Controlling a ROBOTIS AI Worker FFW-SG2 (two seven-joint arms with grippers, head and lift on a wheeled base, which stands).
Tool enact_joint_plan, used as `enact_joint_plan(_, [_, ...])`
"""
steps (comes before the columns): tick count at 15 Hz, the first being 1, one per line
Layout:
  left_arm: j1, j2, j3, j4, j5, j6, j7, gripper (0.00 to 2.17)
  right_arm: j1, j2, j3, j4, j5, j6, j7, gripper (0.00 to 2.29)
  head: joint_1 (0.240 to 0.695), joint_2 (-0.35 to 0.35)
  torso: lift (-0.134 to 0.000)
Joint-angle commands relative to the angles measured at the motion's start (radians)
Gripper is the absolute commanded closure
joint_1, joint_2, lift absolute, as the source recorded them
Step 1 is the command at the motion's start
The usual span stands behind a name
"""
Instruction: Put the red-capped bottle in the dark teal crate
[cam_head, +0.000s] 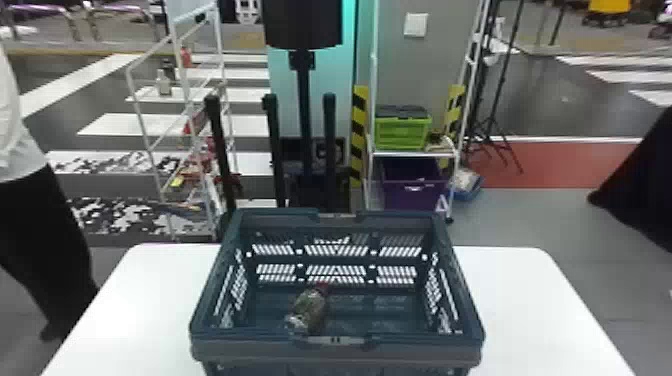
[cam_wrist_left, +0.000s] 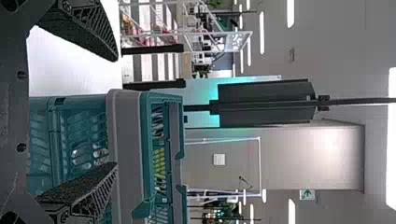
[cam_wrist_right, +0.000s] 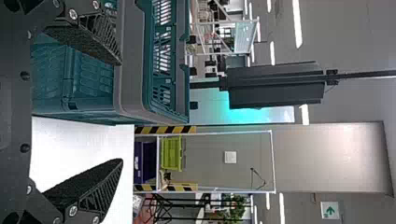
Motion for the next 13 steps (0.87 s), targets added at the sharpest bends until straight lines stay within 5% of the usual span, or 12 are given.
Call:
enact_joint_plan(1, [0.017,-0.006,-0.050,0.005,-0.017,-0.020,0.051,0.09,-0.003,-0.003,0.009,0.004,0.002,0.000,0.000,0.15,0.499,0.000,0.000])
enact_joint_plan(13, [0.011,-0.006,-0.067,0.001,0.000,-0.005,0.099,0.09,-0.011,-0.007,0.015,0.013,0.000,-0.003,0.000,0.15,0.499,0.000,0.000])
